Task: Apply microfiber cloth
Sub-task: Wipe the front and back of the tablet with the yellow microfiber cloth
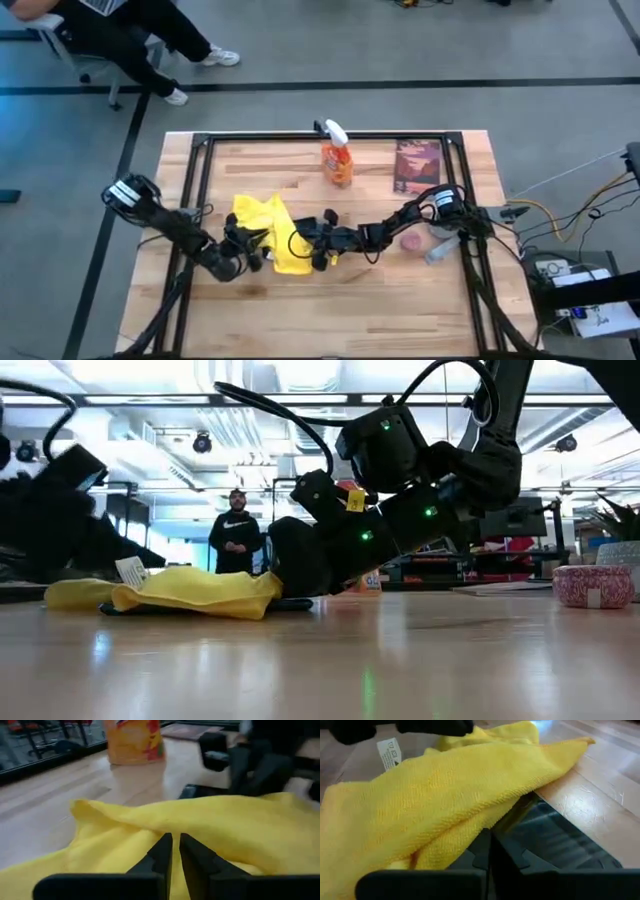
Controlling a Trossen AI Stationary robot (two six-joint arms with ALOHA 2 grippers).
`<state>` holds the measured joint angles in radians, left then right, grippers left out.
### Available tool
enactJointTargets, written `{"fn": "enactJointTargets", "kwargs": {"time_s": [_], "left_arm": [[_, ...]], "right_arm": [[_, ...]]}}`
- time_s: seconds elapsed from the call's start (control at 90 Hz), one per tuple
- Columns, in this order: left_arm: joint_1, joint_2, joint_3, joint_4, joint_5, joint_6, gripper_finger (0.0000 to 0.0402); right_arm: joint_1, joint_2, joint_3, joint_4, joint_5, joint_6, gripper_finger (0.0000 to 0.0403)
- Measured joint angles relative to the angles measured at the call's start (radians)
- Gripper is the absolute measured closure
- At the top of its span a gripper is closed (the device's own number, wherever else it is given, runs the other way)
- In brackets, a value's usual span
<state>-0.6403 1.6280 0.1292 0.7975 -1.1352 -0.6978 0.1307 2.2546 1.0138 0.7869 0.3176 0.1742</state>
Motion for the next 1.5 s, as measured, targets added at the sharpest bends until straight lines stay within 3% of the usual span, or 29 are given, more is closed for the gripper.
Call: {"fn": "enactJointTargets", "kwargs": {"time_s": [0.144,0.4,0.556,0.756,0.878,1.044,1.222,1.5], "left_arm": [[0.039,0.118,0.019,0.149,0.036,0.005,0.0381],[0.099,0.294,0.069,0.242,0.020,-0.050,0.0381],[0.105,0.299,0.004,0.240,-0.053,-0.148,0.0381],[0.092,0.272,-0.061,0.226,-0.057,-0.240,0.0381],[0.053,0.272,-0.021,0.222,-0.058,-0.226,0.0381],[0.001,0.288,0.099,0.222,0.019,-0.102,0.0381],[-0.016,0.310,0.188,0.136,0.025,-0.039,0.0381],[0.048,0.285,0.033,0.056,-0.088,-0.277,0.0382]], "right_arm": [[0.000,0.001,0.000,0.008,0.000,-0.015,0.0403],[-0.001,0.002,0.002,0.010,0.001,-0.016,0.0403],[-0.001,0.002,0.003,0.015,-0.003,-0.016,0.0403],[-0.002,0.002,0.004,0.015,-0.002,-0.019,0.0403],[-0.002,0.002,0.003,0.008,0.002,-0.018,0.0403],[-0.001,0.002,0.003,0.007,0.004,-0.018,0.0403],[0.000,0.002,0.002,0.003,0.010,-0.018,0.0403],[-0.001,0.002,0.005,0.008,0.011,-0.015,0.0403]]}}
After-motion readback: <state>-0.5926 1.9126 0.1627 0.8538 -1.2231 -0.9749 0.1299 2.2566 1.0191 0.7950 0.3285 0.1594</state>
